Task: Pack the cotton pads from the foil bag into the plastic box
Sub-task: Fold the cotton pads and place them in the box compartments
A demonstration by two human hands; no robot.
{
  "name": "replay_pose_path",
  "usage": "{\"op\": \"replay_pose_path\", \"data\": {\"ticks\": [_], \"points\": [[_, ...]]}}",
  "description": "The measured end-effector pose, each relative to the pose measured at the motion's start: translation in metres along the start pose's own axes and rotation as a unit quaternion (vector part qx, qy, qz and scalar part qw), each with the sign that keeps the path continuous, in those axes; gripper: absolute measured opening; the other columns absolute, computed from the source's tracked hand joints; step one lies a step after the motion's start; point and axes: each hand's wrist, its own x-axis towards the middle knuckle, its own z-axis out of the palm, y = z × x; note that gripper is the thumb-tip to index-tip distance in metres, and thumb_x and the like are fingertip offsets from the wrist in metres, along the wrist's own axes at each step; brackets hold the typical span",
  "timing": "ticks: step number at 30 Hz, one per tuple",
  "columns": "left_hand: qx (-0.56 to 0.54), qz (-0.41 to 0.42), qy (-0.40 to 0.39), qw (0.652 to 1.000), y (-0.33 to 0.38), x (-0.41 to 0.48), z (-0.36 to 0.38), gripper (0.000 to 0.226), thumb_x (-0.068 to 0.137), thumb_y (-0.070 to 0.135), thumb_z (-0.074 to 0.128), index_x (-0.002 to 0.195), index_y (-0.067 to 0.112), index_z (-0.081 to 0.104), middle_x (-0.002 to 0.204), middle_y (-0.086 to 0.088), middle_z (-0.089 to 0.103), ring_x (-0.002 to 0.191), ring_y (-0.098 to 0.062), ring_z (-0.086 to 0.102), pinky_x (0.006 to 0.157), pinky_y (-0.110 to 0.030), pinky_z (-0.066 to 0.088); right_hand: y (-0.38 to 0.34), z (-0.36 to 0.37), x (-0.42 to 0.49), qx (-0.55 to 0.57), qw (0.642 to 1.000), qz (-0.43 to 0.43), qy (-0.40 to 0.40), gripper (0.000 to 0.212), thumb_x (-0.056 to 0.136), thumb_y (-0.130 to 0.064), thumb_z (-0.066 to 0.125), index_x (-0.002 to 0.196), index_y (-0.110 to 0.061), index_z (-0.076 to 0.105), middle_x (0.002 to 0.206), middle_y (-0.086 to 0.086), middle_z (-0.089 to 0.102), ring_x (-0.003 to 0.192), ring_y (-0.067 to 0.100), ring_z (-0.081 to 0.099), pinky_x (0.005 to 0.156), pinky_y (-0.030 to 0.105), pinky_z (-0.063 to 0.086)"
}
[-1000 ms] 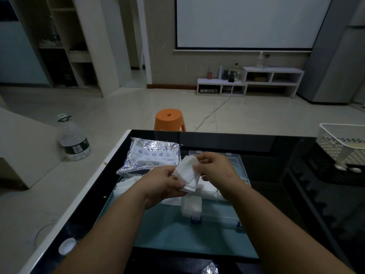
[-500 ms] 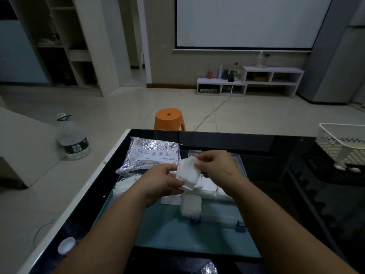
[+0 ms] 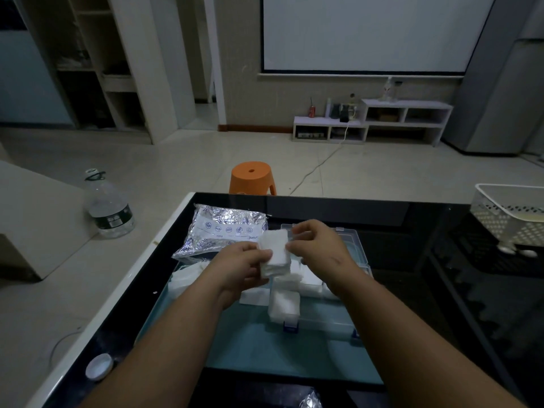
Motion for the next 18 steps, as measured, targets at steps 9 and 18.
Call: {"op": "replay_pose_path", "data": {"ticks": [9,18], "points": [[-0.076,0.042,-0.004,0.996,-0.003,0.005,0.001,0.016,0.079,0.025,0.069,0.087,0.013,0.061,0.091,-0.014,0.065,0.080,-0.025,0.060,0.072,-0.033,0.043,-0.002,0.007,-0.007,0.226,0.961,0.132,-0.087,0.028,0.088,-0.001,0.064,0.098,-0.014,0.041,0.111,0.028,0.062,0.087,0.034,0.071,0.080,0.040,0.058],[-0.286,-0.004,-0.093,0.954,-0.006,0.001,0.010,0.039,0.077,0.011,0.059,0.112,-0.007,0.061,0.095,-0.022,0.068,0.076,-0.027,0.070,0.075,-0.039,0.057,-0.006,0.008,-0.012,0.025,0.992,0.066,-0.104,0.027,0.084,-0.019,0.073,0.096,-0.012,0.050,0.093,0.005,0.067,0.074,0.019,0.064,0.064,0.032,0.052]]}}
